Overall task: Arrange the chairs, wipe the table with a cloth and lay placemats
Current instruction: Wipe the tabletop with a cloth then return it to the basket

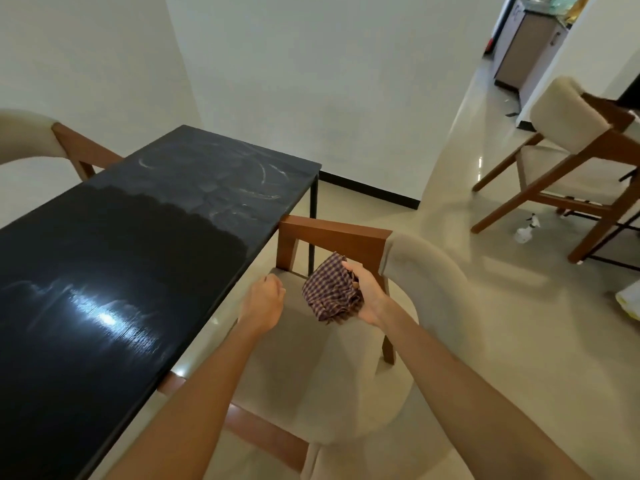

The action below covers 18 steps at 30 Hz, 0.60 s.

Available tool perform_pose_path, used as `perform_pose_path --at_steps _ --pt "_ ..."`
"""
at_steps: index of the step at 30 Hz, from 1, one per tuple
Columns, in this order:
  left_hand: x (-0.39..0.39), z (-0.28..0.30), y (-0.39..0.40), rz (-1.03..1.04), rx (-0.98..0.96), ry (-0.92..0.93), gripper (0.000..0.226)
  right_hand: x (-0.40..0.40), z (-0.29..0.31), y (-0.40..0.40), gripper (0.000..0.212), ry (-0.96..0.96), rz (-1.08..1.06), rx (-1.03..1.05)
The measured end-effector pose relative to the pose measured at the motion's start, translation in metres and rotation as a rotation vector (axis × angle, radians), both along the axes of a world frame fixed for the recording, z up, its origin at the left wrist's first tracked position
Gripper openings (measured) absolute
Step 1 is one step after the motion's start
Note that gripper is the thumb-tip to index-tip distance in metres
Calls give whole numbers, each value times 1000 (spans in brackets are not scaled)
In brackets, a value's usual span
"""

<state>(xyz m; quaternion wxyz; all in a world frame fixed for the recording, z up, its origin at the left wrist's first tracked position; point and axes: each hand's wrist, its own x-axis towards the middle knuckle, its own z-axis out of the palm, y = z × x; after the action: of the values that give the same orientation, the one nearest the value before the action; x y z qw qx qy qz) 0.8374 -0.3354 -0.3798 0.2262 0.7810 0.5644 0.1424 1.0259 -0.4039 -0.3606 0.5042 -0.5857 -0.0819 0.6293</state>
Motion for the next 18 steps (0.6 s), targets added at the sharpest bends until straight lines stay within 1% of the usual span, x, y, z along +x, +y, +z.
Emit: perform_pose_path --at_steps 2,6,15,18 --pt "4 -1 1 -14 9 4 18 2 -1 -10 32 37 -27 -15" --pt "15 -1 2 -38 32 10 20 9 -2 -24 32 47 -68 -34" --pt "51 2 13 -38 30 -13 19 44 -9 -7 51 -18 -79 -40" --pt "65 -1 18 -6 23 -20 19 62 -12 4 50 -23 -60 -28"
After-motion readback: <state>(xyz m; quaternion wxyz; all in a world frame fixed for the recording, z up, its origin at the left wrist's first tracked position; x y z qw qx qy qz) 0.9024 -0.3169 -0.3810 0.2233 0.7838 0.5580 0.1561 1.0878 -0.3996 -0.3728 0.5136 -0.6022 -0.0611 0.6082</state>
